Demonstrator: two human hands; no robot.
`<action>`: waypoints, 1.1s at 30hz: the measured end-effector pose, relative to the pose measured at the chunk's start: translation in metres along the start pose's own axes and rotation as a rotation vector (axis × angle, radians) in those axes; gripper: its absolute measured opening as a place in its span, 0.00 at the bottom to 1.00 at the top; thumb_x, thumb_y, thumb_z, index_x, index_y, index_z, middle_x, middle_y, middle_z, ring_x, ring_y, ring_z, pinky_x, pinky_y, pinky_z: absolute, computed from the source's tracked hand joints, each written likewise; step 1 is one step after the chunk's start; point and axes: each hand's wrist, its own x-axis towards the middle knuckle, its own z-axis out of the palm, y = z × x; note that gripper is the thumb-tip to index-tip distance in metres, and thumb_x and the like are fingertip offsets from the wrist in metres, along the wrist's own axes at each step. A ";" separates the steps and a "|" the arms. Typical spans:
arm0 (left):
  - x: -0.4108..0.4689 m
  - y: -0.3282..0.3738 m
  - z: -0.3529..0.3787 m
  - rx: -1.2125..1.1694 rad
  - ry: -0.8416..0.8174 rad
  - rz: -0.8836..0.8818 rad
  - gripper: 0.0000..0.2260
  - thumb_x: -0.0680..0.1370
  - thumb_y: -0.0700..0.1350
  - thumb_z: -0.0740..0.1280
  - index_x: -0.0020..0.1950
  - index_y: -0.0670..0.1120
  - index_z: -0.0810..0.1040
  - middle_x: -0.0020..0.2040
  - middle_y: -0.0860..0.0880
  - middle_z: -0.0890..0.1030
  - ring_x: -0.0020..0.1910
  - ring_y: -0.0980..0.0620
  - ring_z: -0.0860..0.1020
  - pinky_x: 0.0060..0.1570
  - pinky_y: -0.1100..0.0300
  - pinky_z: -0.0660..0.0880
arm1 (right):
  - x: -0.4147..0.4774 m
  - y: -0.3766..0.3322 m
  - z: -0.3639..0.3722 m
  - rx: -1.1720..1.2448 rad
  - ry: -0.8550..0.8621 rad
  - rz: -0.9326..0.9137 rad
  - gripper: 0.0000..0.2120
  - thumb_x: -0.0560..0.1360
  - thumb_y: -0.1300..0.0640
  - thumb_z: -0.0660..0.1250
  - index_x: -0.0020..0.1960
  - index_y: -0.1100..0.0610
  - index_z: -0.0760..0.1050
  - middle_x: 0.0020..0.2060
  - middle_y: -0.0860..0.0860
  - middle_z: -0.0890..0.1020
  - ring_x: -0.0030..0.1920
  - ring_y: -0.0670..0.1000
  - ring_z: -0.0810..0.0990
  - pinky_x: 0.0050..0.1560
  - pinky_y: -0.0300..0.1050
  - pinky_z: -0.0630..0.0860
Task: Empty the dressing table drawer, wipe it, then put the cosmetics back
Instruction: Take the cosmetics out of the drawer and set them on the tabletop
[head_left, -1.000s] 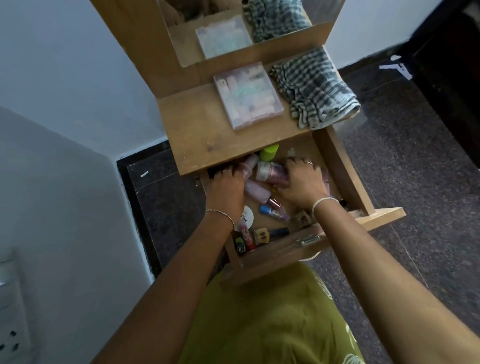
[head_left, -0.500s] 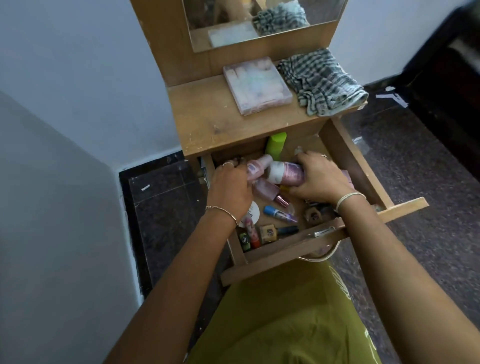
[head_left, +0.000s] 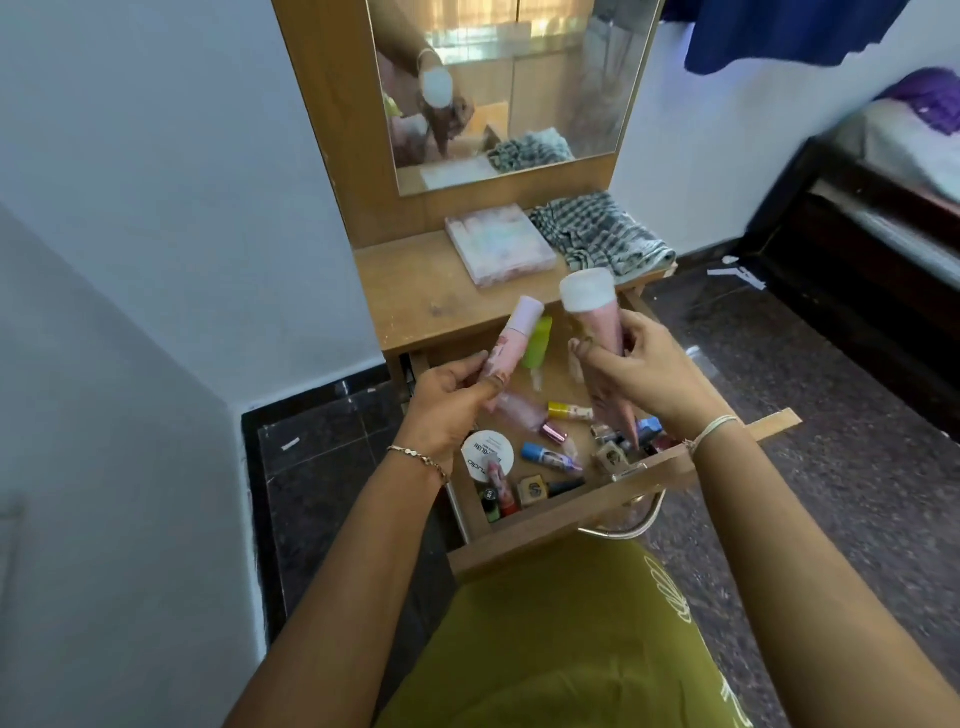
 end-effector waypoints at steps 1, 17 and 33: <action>0.000 0.004 0.000 -0.038 0.002 -0.001 0.22 0.74 0.34 0.69 0.68 0.37 0.72 0.59 0.42 0.80 0.56 0.50 0.78 0.52 0.65 0.76 | 0.001 -0.004 0.001 0.084 0.023 0.017 0.14 0.72 0.52 0.73 0.55 0.56 0.78 0.47 0.53 0.83 0.48 0.50 0.81 0.47 0.45 0.79; 0.059 0.078 -0.031 0.255 0.369 0.290 0.21 0.66 0.42 0.79 0.55 0.45 0.75 0.53 0.47 0.81 0.46 0.52 0.79 0.53 0.57 0.77 | 0.088 -0.058 0.034 0.615 0.180 0.374 0.10 0.74 0.54 0.71 0.42 0.60 0.74 0.35 0.55 0.78 0.31 0.50 0.79 0.31 0.46 0.80; 0.135 0.088 -0.040 0.438 0.395 0.345 0.19 0.71 0.42 0.75 0.60 0.44 0.74 0.60 0.46 0.80 0.55 0.49 0.78 0.57 0.58 0.74 | 0.162 -0.052 0.065 0.346 0.299 0.260 0.28 0.59 0.44 0.73 0.53 0.59 0.77 0.47 0.54 0.83 0.46 0.53 0.83 0.49 0.52 0.81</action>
